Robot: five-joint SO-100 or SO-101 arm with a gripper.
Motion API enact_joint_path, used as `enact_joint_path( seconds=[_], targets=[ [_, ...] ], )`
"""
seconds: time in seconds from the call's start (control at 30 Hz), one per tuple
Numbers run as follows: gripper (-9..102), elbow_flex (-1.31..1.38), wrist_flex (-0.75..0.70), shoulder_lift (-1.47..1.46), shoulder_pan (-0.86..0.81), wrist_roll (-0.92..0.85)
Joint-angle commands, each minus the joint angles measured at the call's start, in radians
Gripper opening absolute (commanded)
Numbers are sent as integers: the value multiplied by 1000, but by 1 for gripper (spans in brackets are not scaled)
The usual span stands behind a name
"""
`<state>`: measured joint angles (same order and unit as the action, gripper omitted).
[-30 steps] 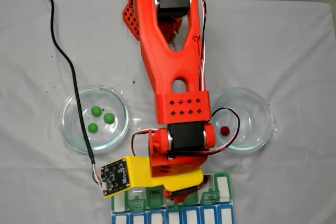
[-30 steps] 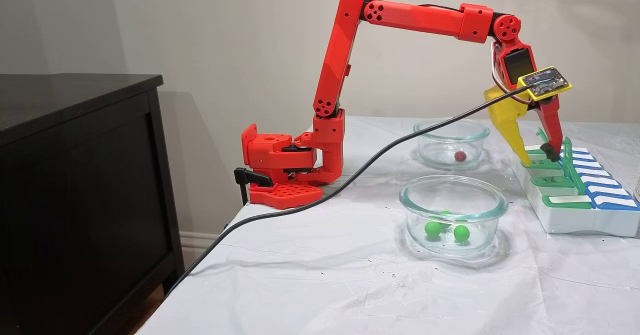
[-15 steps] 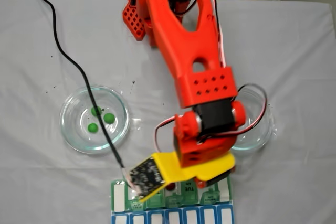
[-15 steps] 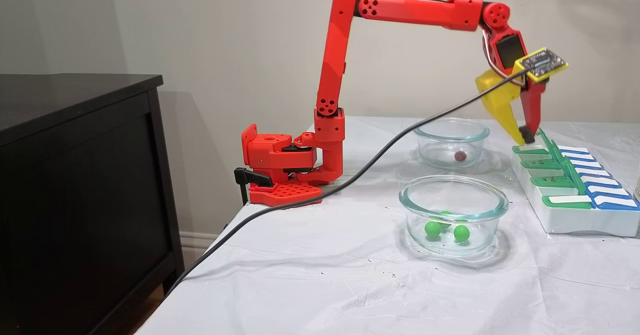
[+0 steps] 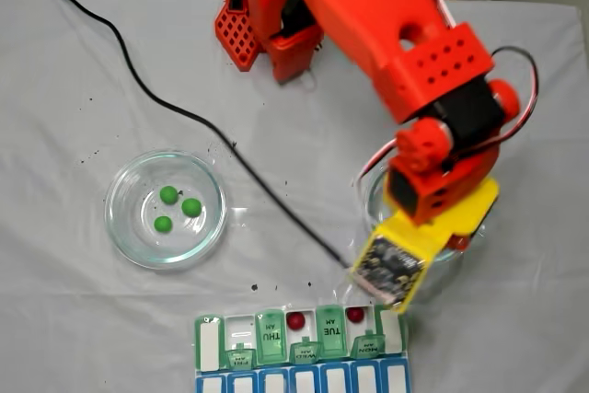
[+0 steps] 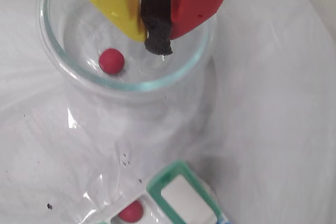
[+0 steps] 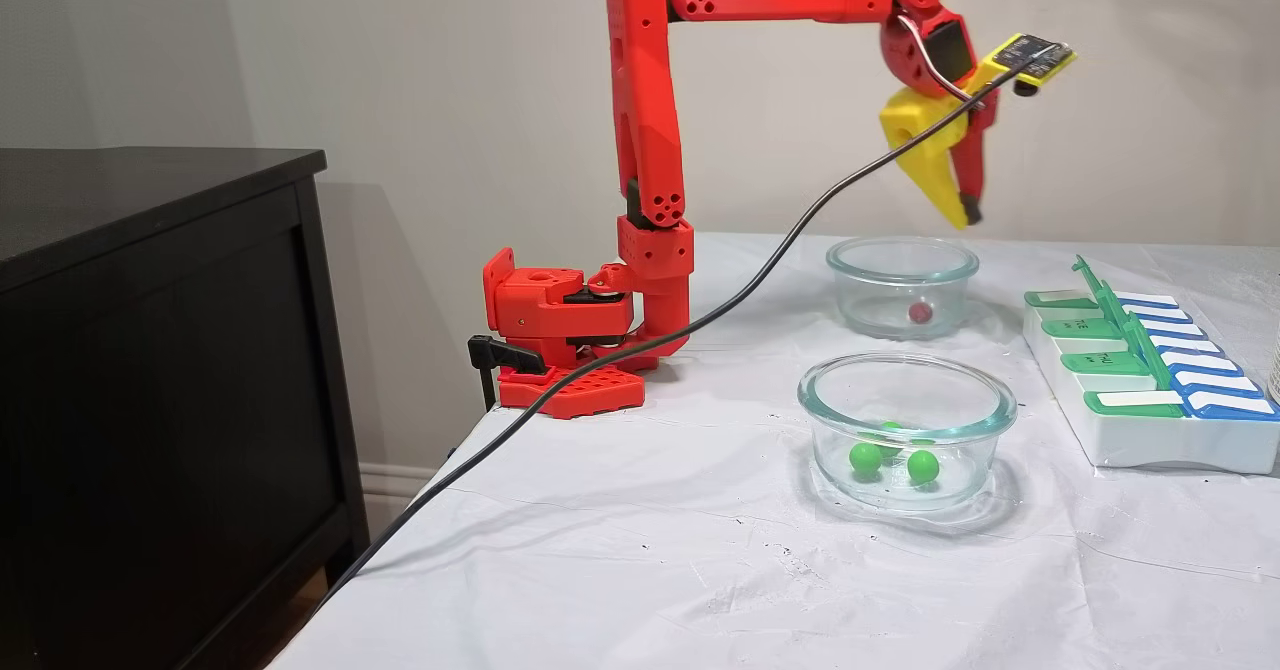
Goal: Sort medicines into box.
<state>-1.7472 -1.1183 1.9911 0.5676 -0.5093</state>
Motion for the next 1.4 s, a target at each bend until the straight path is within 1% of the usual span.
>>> enact_joint_path(
  seconds=[0.0, 0.13, 0.27, 0.57, 0.83, 1.37],
  targets=[
    [3, 2, 11, 84, 32, -87],
    [7, -11, 5, 66, 26, -104],
    [15, -46, -6, 48, 31, -140],
    [14, -34, -81, -23, 2, -178],
    [15, -63, 11, -94, -34, -186],
    [18, -98, 71, -163, -21, -173]
  ],
)
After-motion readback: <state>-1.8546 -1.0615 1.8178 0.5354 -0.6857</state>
